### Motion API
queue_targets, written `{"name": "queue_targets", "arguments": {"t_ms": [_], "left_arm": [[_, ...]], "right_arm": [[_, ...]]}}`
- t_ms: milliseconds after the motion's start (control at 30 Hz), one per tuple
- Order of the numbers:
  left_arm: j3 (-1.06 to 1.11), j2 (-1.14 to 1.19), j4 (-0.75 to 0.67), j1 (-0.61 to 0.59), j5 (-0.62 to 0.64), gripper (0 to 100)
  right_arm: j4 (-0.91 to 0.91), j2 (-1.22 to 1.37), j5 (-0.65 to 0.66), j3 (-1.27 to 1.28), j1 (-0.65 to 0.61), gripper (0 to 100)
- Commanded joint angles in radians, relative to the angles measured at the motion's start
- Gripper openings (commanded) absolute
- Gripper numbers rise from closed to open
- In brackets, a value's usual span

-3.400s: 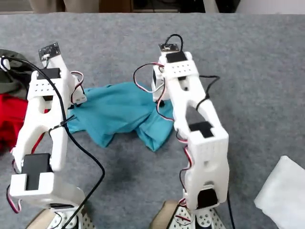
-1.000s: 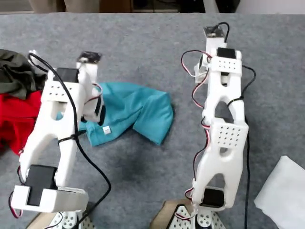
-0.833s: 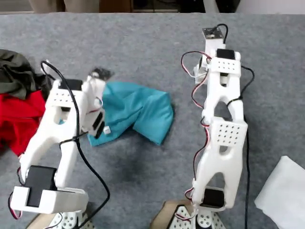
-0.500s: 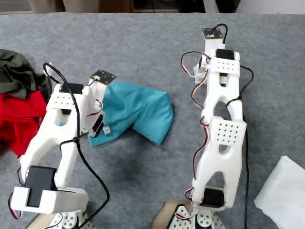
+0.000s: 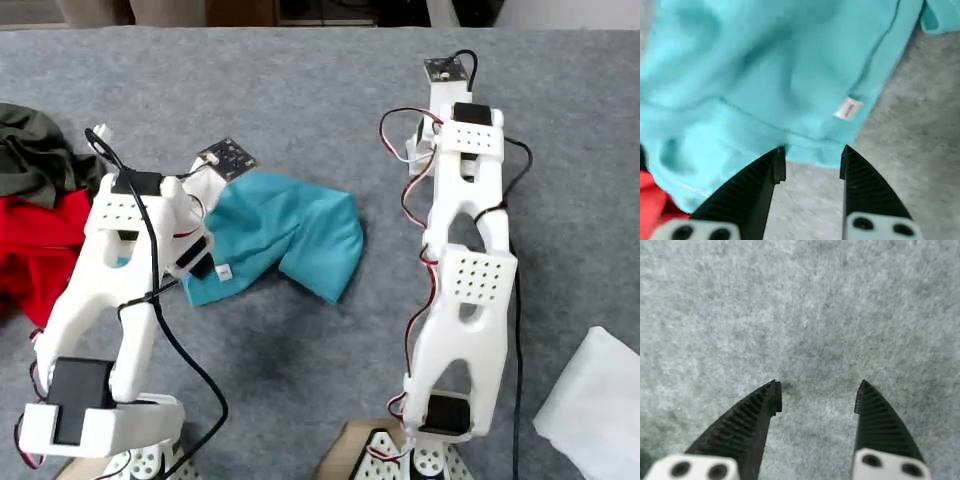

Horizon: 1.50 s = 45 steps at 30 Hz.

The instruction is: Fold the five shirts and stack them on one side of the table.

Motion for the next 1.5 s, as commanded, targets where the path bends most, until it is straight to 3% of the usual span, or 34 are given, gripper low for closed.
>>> {"name": "queue_targets", "arguments": {"t_ms": [0, 233, 767, 1000, 1200, 1300, 1467], "left_arm": [[0.018, -0.036, -0.094, -0.002, -0.049, 17], [0.216, -0.044, -0.292, -0.008, -0.152, 16], [0.239, -0.036, -0.295, -0.008, -0.157, 15], [0.230, -0.036, -0.296, 0.015, -0.155, 2], [0.193, -0.045, -0.292, 0.020, -0.149, 2], [0.103, -0.047, -0.245, 0.020, -0.144, 2], [-0.238, -0.081, 0.094, 0.020, -0.083, 2]], "right_arm": [[-0.009, -0.007, 0.008, -0.048, 0.008, 23.9], [0.002, -0.007, 0.074, -0.047, -0.010, 23.9], [0.008, -0.005, 0.074, -0.050, -0.010, 23.9], [0.008, -0.005, 0.074, -0.050, -0.010, 23.9], [0.008, -0.005, 0.074, -0.050, -0.010, 23.9], [0.008, -0.005, 0.074, -0.050, -0.010, 23.9], [0.011, -0.005, 0.078, -0.050, -0.010, 23.9]]}}
